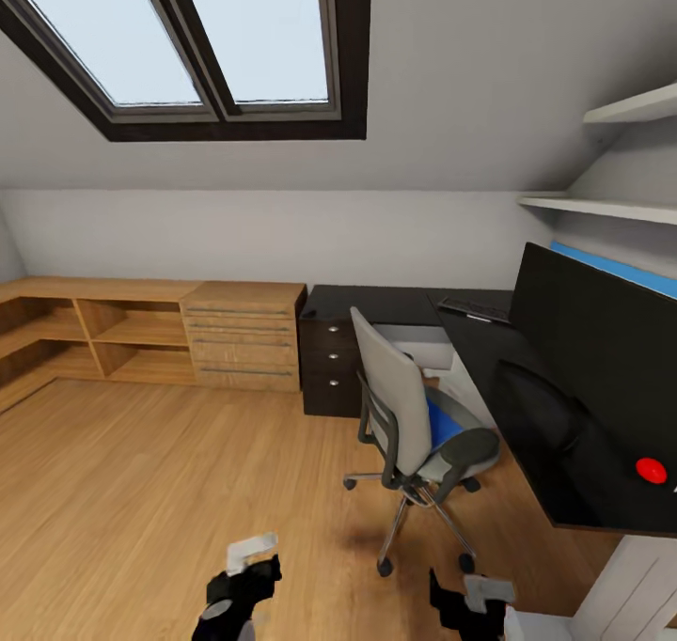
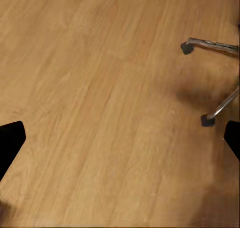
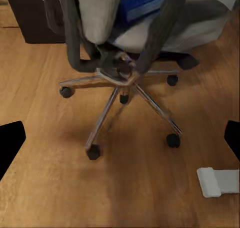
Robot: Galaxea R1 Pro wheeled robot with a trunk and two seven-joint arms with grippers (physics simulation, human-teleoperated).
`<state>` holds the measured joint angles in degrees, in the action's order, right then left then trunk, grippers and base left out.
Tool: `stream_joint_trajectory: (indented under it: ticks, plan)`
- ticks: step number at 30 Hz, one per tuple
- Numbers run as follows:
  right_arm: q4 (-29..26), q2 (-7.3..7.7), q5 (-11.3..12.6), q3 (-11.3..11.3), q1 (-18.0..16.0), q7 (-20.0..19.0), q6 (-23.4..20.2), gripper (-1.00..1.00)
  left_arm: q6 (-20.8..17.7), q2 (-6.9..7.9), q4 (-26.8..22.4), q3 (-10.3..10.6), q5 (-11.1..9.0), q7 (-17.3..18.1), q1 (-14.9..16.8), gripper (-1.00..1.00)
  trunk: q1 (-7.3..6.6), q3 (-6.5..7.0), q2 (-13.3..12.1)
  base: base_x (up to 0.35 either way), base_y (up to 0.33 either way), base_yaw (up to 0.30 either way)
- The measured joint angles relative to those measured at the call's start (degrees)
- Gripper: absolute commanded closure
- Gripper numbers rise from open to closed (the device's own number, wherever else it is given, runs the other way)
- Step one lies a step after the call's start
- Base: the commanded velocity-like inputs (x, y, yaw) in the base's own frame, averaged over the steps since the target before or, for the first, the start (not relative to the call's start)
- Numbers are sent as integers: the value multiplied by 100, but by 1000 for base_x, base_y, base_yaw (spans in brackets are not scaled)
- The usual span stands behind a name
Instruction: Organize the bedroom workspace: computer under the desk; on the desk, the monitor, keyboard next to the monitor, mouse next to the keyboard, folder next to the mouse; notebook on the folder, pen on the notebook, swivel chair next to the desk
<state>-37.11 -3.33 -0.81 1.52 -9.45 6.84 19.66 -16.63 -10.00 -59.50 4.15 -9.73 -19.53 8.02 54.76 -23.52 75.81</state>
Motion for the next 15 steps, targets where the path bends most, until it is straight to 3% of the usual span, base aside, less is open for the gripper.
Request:
stream_joint_trajectory:
  ticks: [1,3,6,15]
  plan:
    - [-77,-18,-9,-3,-684,5,-248,-100,-86,0,-83,2,0,-7,473,-100,22,-15,39,0,0,0]
    - [-141,-81,-8,-2,-924,17,-850,-100,-344,0,-164,0,-14,-22,400,-100,66,-53,119,0,0,0]
    - [-168,-125,-4,-2,-1307,17,-1305,-100,-464,0,-263,-13,-18,-27,532,-100,132,-106,240,0,0,0]
    - [-179,-191,33,1,-1596,-26,-1801,-100,-505,3,-364,-38,-9,-21,619,-100,330,-269,601,0,0,0]
